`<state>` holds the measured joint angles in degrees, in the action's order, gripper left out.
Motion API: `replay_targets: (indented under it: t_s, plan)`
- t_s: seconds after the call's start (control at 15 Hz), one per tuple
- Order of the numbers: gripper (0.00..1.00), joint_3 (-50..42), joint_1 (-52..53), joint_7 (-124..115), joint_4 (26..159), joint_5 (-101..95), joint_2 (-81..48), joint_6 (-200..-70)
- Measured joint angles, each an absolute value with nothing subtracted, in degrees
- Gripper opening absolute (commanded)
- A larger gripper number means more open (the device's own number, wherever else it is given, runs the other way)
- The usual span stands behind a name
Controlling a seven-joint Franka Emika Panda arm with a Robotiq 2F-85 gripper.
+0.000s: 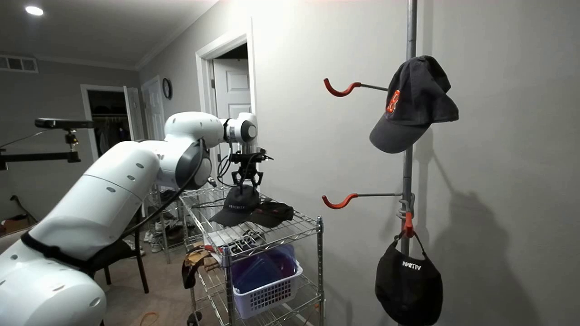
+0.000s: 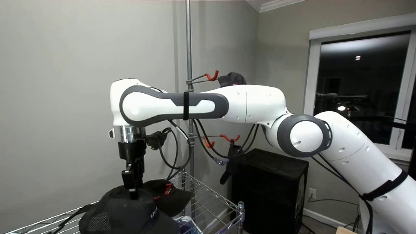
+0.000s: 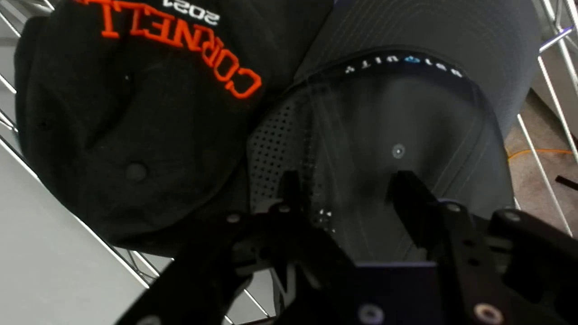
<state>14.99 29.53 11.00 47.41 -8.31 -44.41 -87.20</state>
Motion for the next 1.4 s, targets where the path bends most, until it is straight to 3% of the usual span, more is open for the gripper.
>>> replay_targets:
  t_s: [0.4, 0.93, 1.4]
  plan:
    - [0.01, 15.80, 29.45, 11.00, 47.46, -8.00, -44.46, -87.19]
    - [0.02, 15.82, 29.44, 11.00, 46.90, -7.99, -44.28, -86.25]
    - [0.02, 15.77, 30.40, 14.25, 42.37, -10.38, -39.35, -72.28]
